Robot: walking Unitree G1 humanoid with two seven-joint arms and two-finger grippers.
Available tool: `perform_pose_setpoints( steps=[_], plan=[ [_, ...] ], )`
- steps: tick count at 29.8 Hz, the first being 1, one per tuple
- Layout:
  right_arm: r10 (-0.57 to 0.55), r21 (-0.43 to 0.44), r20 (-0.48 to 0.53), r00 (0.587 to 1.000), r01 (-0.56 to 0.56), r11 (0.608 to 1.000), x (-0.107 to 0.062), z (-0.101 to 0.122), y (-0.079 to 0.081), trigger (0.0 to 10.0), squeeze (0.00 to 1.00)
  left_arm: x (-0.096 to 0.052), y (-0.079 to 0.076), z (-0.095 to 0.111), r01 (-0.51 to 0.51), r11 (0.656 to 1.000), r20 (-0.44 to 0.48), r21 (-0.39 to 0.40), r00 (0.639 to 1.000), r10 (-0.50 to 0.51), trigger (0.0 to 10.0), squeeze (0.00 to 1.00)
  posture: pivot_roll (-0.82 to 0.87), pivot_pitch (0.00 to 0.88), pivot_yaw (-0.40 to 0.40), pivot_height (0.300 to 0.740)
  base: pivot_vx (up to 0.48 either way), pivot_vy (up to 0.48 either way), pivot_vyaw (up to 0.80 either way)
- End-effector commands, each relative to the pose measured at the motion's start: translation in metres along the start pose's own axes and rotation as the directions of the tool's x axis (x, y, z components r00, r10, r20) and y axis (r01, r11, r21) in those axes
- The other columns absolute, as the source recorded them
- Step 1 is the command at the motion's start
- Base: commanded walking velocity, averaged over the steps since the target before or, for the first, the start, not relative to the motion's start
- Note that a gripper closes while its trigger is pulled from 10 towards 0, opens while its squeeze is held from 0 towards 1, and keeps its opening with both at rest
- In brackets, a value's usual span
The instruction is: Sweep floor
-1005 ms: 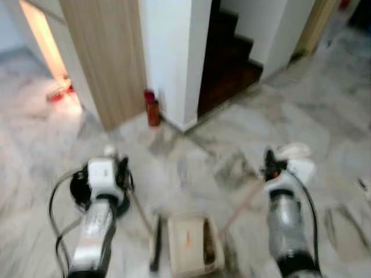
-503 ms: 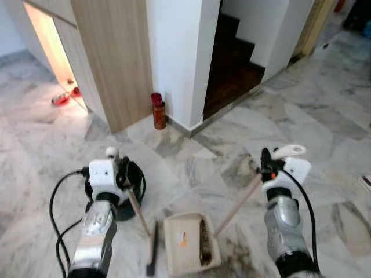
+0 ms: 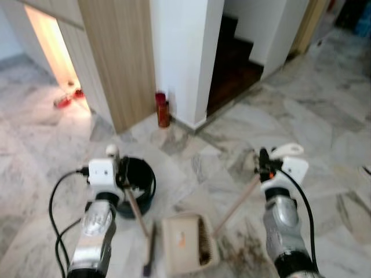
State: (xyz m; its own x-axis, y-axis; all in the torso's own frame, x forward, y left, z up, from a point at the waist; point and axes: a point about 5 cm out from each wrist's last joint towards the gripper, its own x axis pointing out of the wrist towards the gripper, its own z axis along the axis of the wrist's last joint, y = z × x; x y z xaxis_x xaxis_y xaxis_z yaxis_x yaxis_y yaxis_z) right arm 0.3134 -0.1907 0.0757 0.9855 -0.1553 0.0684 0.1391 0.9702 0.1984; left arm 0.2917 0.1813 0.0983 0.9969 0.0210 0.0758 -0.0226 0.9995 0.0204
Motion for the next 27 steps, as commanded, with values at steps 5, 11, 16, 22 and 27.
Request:
perform_pose_setpoints(
  steps=[5, 11, 16, 22, 27],
  plan=[
    [-0.008, -0.002, 0.042, 0.999, 0.008, 1.0, 0.0041, 0.0091, -0.0027, 10.0, 0.0, 0.0025, -0.0056, 0.0094, 0.015, 1.0, 0.041, -0.012, 0.999, -0.015, 10.0, 0.0, 0.08, 0.0, -0.001, 0.74, 0.0, 0.294, 0.0],
    [-0.01, -0.005, 0.038, 0.999, 0.011, 1.0, 0.0029, 0.0078, -0.0028, 10.0, 0.0, 0.0024, -0.0067, 0.0087, 0.019, 1.0, 0.039, -0.014, 0.999, -0.018, 10.0, 0.0, 0.08, 0.0, -0.002, 0.74, 0.0, 0.292, 0.0],
    [-0.008, -0.003, 0.04, 0.999, 0.008, 1.0, 0.0033, 0.0085, -0.0022, 10.0, 0.0, 0.0022, -0.0072, 0.0089, 0.016, 1.0, 0.04, -0.016, 0.999, -0.015, 10.0, 0.0, 0.08, 0.0, -0.005, 0.74, 0.0, 0.294, 0.0],
    [-0.005, -0.006, 0.039, 0.999, 0.005, 1.0, 0.0033, 0.0087, -0.0021, 10.0, 0.0, 0.0016, -0.0071, 0.0083, 0.014, 1.0, 0.038, -0.018, 0.999, -0.013, 10.0, 0.0, 0.08, 0.0, -0.006, 0.74, 0.0, 0.294, 0.0],
    [-0.002, -0.002, 0.037, 0.999, 0.002, 1.0, 0.0032, 0.0083, -0.0013, 10.0, 0.0, 0.0012, -0.0069, 0.0079, 0.011, 1.0, 0.037, -0.017, 0.999, -0.011, 10.0, 0.0, 0.08, 0.0, -0.008, 0.74, 0.0, 0.295, 0.0]
  ],
)
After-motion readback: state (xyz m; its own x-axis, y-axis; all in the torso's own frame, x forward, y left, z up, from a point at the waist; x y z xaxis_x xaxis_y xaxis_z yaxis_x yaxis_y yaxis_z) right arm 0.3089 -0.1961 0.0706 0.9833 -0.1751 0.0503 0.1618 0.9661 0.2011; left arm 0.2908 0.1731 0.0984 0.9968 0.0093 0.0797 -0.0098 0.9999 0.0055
